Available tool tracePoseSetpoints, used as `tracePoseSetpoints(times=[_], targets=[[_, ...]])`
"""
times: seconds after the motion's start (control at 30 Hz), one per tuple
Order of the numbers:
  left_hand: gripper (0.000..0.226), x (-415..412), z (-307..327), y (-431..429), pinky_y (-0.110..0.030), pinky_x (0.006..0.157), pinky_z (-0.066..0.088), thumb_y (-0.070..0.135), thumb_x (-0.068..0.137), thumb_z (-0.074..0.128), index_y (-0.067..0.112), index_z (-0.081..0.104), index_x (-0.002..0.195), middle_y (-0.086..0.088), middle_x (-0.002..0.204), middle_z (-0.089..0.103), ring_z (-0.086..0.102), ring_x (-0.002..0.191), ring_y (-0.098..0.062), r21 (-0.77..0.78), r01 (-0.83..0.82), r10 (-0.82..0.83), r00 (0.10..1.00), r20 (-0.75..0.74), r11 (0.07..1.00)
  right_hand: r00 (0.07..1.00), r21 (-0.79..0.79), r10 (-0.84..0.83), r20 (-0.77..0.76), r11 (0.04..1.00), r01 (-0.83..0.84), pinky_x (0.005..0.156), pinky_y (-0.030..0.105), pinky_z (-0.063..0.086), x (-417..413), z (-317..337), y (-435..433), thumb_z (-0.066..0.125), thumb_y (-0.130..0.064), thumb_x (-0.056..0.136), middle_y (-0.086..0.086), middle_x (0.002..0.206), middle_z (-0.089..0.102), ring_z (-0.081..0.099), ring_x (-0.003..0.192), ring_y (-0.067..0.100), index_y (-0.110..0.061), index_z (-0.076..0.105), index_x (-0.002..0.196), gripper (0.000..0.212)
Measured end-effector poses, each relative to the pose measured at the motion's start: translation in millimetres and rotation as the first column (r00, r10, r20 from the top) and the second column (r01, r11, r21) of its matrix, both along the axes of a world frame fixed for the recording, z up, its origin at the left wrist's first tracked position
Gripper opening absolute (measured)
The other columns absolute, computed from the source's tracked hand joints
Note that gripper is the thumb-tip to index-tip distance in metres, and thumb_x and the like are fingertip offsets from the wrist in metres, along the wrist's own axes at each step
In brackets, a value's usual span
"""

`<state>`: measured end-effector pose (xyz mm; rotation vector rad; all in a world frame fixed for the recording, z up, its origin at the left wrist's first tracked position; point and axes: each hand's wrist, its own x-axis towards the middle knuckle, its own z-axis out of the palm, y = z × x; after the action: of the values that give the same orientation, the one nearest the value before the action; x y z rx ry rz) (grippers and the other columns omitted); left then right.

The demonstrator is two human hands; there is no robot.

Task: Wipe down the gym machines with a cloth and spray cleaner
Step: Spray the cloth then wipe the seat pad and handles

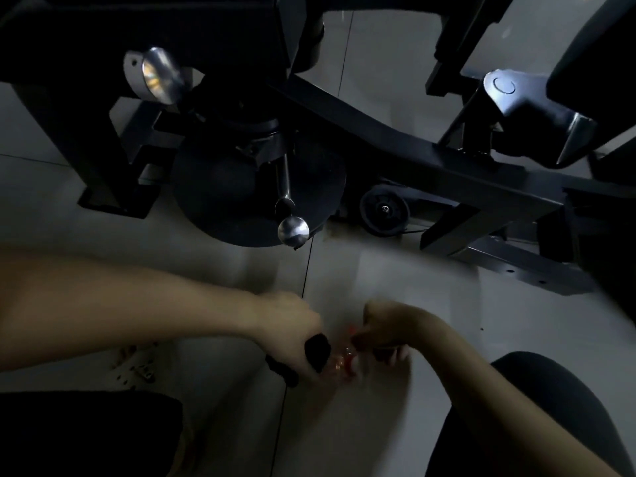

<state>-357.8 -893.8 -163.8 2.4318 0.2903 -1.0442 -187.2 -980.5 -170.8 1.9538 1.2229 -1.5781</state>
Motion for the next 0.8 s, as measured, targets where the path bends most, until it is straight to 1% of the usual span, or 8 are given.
tracePoseSetpoints(times=[0.13, 0.27, 0.37, 0.43, 0.53, 0.63, 0.73, 0.8], targets=[[0.054, 8, 13, -11, -0.029, 0.065, 0.056, 0.077, 0.08, 0.064, 0.023, 0.064, 0.077, 0.003, 0.076, 0.068, 0.068, 0.075, -0.016, -0.099, -0.213, 0.217, 0.976, 0.032, 0.972, 0.996, 0.022, -0.087, -0.003, 0.996, 0.087, 0.052, 0.023, 0.053, 6, 34, 12, 0.055, -0.034, 0.099, 0.007, 0.071, 0.07, 0.066, 0.058, 0.014, -0.005, 0.07, 0.091, 0.034], [0.057, 9, 66, -23, -0.035, 0.077, 0.059, 0.075, 0.085, 0.06, 0.024, 0.062, 0.11, 0.006, 0.103, 0.061, 0.061, 0.082, -0.01, -0.203, -0.227, 0.262, 0.95, 0.169, 0.953, 0.967, -0.03, -0.25, -0.049, 0.968, 0.248, 0.058, 0.024, 0.052, 4, 102, 17, 0.05, -0.037, 0.103, 0.008, 0.086, 0.072, 0.068, 0.068, 0.015, -0.007, 0.069, 0.094, 0.036], [0.051, -5, 107, -25, -0.027, 0.071, 0.05, 0.061, 0.092, 0.061, 0.021, 0.053, 0.122, 0.012, 0.095, 0.046, 0.057, 0.078, -0.009, -0.123, -0.269, 0.295, 0.894, 0.337, 0.955, 0.928, -0.015, -0.358, -0.102, 0.933, 0.359, 0.055, 0.024, 0.051, -1, 152, 16, 0.056, -0.033, 0.1, 0.01, 0.085, 0.071, 0.068, 0.068, 0.016, -0.007, 0.067, 0.092, 0.029], [0.044, -15, 146, -25, -0.029, 0.066, 0.05, 0.049, 0.094, 0.061, 0.021, 0.047, 0.124, 0.011, 0.09, 0.049, 0.059, 0.071, -0.015, -0.086, -0.278, 0.288, 0.857, 0.428, 0.957, 0.917, 0.0, -0.379, -0.125, 0.924, 0.382, 0.057, 0.026, 0.052, -6, 193, 16, 0.057, -0.032, 0.099, 0.011, 0.084, 0.072, 0.069, 0.068, 0.017, -0.007, 0.067, 0.09, 0.028], [0.031, -26, 215, -20, -0.031, 0.067, 0.054, 0.044, 0.095, 0.054, 0.022, 0.056, 0.116, 0.004, 0.088, 0.065, 0.065, 0.073, -0.018, -0.079, -0.356, 0.352, 0.819, 0.453, 0.931, 0.886, 0.06, -0.432, -0.165, 0.893, 0.447, 0.059, 0.028, 0.054, -16, 261, 18, 0.056, -0.036, 0.1, 0.014, 0.084, 0.072, 0.069, 0.069, 0.019, -0.004, 0.071, 0.089, 0.037], [0.035, -32, 293, -11, -0.033, 0.063, 0.051, 0.052, 0.1, 0.045, 0.024, 0.061, 0.087, 0.002, 0.077, 0.065, 0.061, 0.066, -0.017, -0.054, -0.455, 0.431, 0.792, 0.432, 0.889, 0.852, 0.198, -0.466, -0.24, 0.836, 0.512, 0.069, 0.035, 0.06, -27, 326, 16, 0.049, -0.047, 0.102, 0.01, 0.093, 0.07, 0.069, 0.08, 0.021, -0.011, 0.068, 0.096, 0.041], [0.048, -40, 351, 1, -0.027, 0.052, 0.035, 0.051, 0.099, 0.051, 0.021, 0.054, 0.062, 0.004, 0.06, 0.056, 0.053, 0.055, -0.008, -0.139, -0.67, 0.672, 0.665, 0.326, 0.729, 0.873, 0.426, -0.437, -0.214, 0.763, 0.487, 0.096, 0.035, 0.052, -37, 369, 7, 0.055, -0.035, 0.1, 0.004, 0.126, 0.059, 0.06, 0.112, 0.018, -0.019, 0.057, 0.123, 0.028], [0.047, -45, 385, 10, -0.03, 0.052, 0.035, 0.048, 0.096, 0.057, 0.018, 0.058, 0.061, 0.003, 0.056, 0.056, 0.056, 0.054, -0.014, -0.239, -0.759, 0.794, 0.555, 0.247, 0.605, 0.919, 0.493, -0.331, -0.216, 0.776, 0.395, 0.108, 0.028, 0.039, -52, 395, 6, 0.066, -0.028, 0.092, -0.005, 0.146, 0.041, 0.044, 0.131, 0.01, -0.024, 0.038, 0.146, 0.061]])
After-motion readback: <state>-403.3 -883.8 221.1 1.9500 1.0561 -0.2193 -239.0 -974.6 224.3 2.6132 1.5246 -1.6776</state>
